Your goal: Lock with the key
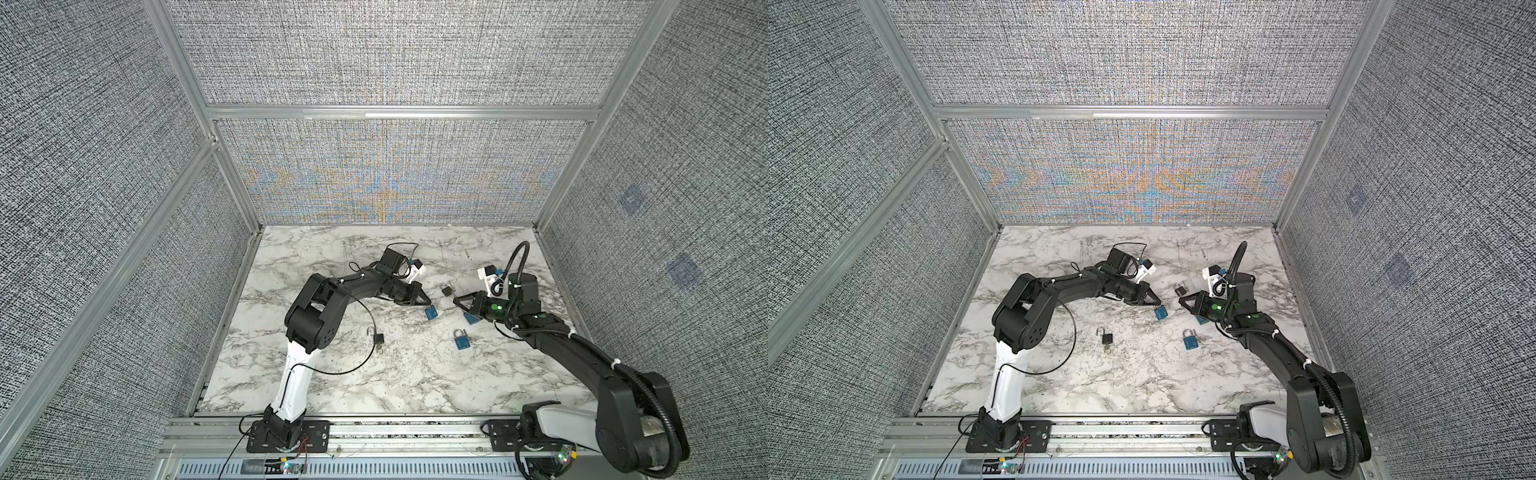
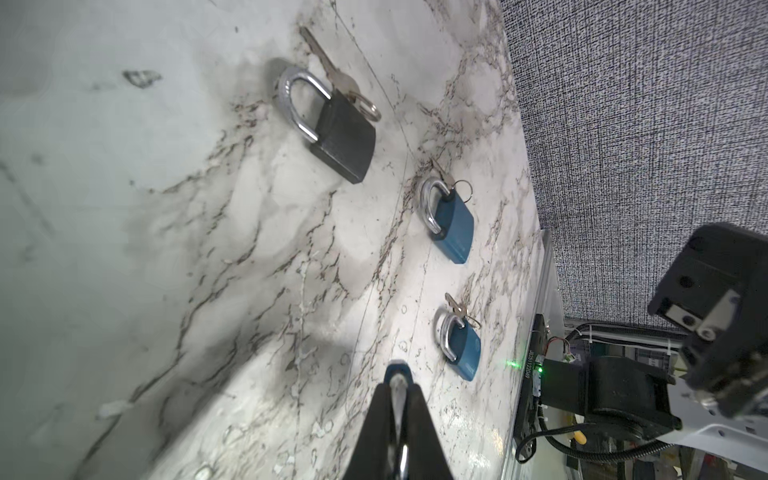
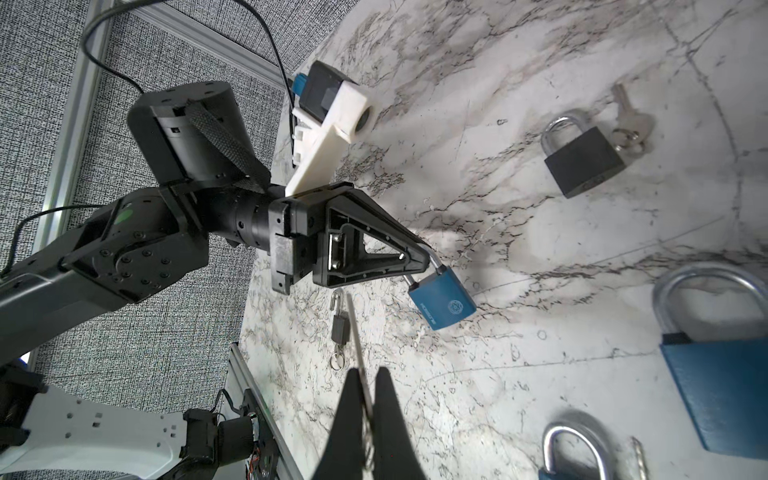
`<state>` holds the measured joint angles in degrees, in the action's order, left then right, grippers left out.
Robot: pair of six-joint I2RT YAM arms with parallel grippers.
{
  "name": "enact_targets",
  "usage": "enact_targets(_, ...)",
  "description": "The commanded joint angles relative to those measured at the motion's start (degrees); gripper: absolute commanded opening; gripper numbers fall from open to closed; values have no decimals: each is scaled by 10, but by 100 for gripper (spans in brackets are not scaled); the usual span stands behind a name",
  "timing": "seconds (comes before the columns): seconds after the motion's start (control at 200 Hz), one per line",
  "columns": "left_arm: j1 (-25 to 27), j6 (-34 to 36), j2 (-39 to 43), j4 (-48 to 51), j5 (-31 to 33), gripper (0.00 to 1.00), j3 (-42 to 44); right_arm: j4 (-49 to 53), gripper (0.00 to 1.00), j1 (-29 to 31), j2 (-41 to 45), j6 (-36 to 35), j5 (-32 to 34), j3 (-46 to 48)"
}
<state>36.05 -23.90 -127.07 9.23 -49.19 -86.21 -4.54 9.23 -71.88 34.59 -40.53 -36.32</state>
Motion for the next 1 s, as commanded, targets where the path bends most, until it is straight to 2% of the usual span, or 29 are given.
enact_targets(0.0, 0, 19, -15, 34, 6, 0, -20, -10, 0, 4, -8, 6, 5, -7)
enact_targets(0.19, 0, 21, -29, 46, 22, 0, -27, -14, 0, 14, -30, 8, 16, -15)
enact_targets(0.21, 1, 20, -30, 46, 26, 8, -27, -14, 0, 15, -32, 8, 18, -15)
enact_targets(0.245, 1, 20, -29, 49, 33, 14, -27, -15, 0, 18, -35, 9, 21, -15)
enact_targets(0.425, 0, 15, -28, 46, 55, 27, -27, -11, 0, 32, -46, 8, 40, -20)
enact_targets(0.725, -2, 16, 1, 43, 109, 28, -15, 7, 0, 52, -82, -1, 100, -36)
enact_targets(0.995, -17, 11, 56, 21, 136, 28, 31, -12, 0, 65, -140, 5, 136, -49)
